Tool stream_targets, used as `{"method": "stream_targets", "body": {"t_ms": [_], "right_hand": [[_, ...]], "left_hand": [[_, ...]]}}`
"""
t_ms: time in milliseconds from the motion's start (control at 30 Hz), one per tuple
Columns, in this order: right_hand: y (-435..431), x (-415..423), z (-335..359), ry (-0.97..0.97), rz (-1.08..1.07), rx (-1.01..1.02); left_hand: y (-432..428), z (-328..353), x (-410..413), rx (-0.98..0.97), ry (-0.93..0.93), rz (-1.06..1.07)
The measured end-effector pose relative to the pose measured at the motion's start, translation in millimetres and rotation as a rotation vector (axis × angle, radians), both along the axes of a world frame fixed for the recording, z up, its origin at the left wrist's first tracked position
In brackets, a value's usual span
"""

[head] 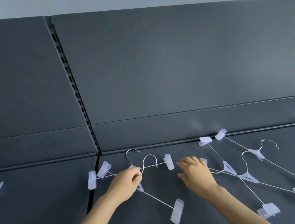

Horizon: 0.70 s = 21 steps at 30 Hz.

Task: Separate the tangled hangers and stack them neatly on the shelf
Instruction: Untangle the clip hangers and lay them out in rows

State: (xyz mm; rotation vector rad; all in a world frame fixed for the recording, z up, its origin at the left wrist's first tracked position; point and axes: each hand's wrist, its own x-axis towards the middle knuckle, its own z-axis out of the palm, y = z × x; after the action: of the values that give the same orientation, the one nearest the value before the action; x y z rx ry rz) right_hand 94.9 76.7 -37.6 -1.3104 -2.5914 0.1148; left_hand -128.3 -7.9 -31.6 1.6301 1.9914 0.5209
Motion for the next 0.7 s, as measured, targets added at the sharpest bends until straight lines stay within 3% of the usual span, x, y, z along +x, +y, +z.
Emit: {"method": "stream_targets", "body": {"t_ms": [67, 167, 367, 500, 633, 700], "right_hand": [[2, -16, -2, -0.065, 0.032, 0.055], [6, -35, -3, -0.054, 0.108, -0.067], [24, -46, 1, -0.036, 0.013, -0.149], [28, -53, 3, -0.169, 0.124, -0.203], [27, -50, -2, -0.130, 0.144, -0.174], [24, -45, -4, -0.017, 0.145, -0.227]], "left_hand": [[-4, -3, -2, -0.005, -0.056, 0.016], [-7, -6, 0, -0.017, -0.044, 0.012], [-16, -3, 3, -0.052, 0.005, 0.024], [-21, -2, 9, -0.049, 0.030, 0.048], [-26, 1, 13, -0.039, 0.024, 0.078], [-27, 0, 17, -0.035, 0.027, 0.081]]}}
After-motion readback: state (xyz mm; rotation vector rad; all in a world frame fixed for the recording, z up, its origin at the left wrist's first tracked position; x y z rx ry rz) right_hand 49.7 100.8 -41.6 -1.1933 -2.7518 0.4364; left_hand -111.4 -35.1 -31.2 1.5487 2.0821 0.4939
